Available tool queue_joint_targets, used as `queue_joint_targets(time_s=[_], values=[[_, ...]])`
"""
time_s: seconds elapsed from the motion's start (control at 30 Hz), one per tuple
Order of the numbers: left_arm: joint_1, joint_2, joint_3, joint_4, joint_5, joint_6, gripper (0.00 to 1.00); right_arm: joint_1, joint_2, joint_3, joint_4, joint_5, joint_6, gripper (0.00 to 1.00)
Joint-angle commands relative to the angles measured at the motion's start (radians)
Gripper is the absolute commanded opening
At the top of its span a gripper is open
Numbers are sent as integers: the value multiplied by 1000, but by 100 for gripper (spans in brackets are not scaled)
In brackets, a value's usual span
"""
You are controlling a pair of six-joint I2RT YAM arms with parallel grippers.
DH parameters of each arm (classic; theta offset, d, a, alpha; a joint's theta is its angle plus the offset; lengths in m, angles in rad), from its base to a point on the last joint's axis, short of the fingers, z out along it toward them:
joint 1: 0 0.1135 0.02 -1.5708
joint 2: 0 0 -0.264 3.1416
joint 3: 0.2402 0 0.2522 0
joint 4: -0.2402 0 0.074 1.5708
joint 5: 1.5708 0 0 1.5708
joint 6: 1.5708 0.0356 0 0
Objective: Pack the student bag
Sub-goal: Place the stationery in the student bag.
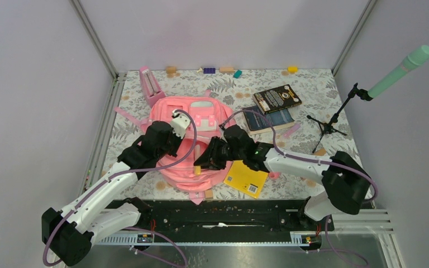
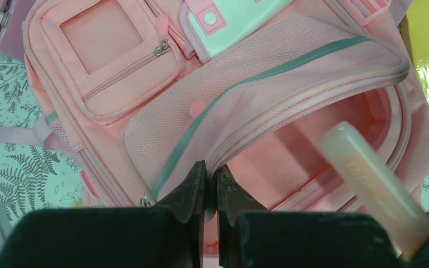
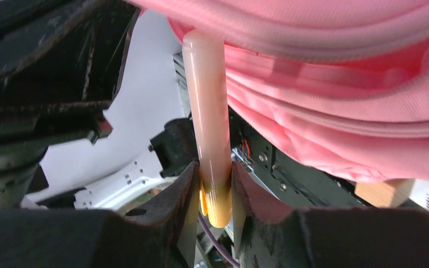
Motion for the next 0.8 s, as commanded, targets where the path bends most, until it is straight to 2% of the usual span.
queue_joint_targets(time_s=[0.0, 0.3, 0.57, 0.77], values=[[0, -18, 53, 81, 14, -26, 0, 36, 55, 24, 210, 128, 176, 0], [0, -11, 54, 81, 21, -26, 0, 57, 94, -61, 297, 440, 337, 0], [0, -12, 53, 82, 30, -27, 0, 67, 144, 25, 256, 659, 341, 0], [0, -12, 53, 85, 41, -27, 0, 69, 212, 135, 187, 740, 281, 0]])
